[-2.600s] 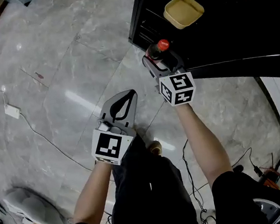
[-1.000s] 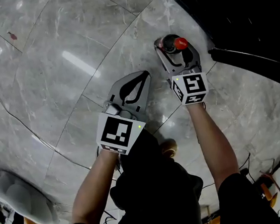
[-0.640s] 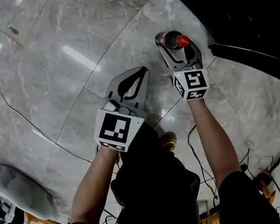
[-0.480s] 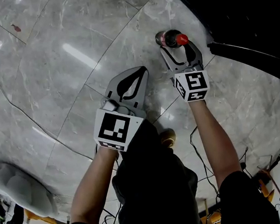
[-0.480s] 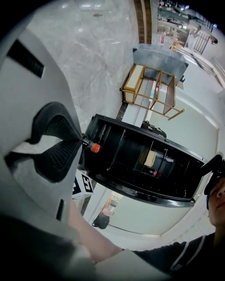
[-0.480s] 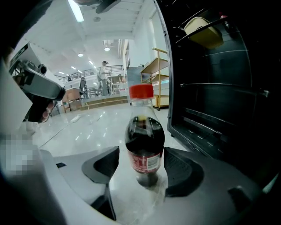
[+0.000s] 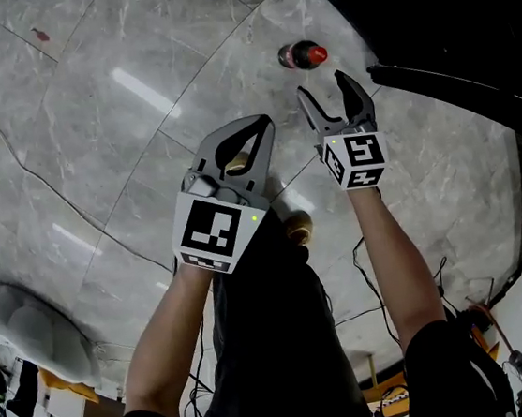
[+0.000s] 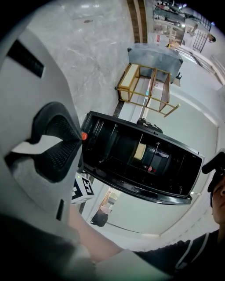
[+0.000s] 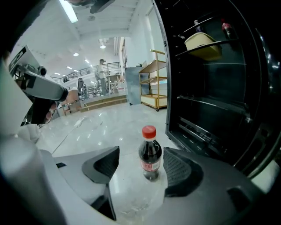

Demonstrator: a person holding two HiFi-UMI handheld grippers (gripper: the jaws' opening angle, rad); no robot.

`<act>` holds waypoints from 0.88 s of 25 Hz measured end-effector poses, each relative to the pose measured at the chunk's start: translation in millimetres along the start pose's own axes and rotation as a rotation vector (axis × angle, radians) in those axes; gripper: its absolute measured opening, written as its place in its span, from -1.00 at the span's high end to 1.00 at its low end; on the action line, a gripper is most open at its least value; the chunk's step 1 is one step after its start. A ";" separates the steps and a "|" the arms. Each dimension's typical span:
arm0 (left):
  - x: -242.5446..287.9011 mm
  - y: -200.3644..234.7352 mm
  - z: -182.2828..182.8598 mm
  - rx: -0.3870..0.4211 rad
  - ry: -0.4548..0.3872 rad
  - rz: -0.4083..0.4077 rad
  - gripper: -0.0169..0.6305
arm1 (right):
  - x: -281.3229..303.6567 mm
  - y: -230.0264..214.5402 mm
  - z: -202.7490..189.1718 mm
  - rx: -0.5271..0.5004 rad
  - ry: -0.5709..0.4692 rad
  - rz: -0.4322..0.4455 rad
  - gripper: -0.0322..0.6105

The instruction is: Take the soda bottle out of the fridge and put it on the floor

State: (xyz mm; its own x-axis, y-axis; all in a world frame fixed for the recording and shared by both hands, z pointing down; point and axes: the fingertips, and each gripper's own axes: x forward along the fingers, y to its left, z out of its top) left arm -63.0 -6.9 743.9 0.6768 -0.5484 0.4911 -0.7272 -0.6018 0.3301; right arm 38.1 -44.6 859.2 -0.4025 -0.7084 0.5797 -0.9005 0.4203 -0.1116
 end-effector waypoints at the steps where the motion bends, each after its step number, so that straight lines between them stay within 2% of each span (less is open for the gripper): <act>1: -5.4 -4.2 8.2 0.001 -0.003 0.002 0.92 | -7.6 2.1 9.5 0.000 -0.004 -0.001 -0.08; 8: -52.0 -42.0 77.1 0.019 -0.012 -0.012 0.92 | -76.8 21.2 89.5 0.002 -0.032 0.001 -0.08; 14: -102.3 -93.3 147.3 0.010 -0.008 -0.031 0.92 | -161.8 29.5 179.0 0.090 -0.086 -0.043 -0.08; 22: -173.0 -152.4 250.2 0.015 -0.026 -0.069 0.92 | -265.6 37.8 302.5 0.131 -0.174 -0.087 -0.07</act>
State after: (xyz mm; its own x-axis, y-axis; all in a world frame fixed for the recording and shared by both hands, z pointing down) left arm -40.6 34.5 407.0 0.7284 -0.5199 0.4462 -0.6768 -0.6473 0.3506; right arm 61.2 -12.0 456.9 -0.3349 -0.8307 0.4446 -0.9420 0.2846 -0.1778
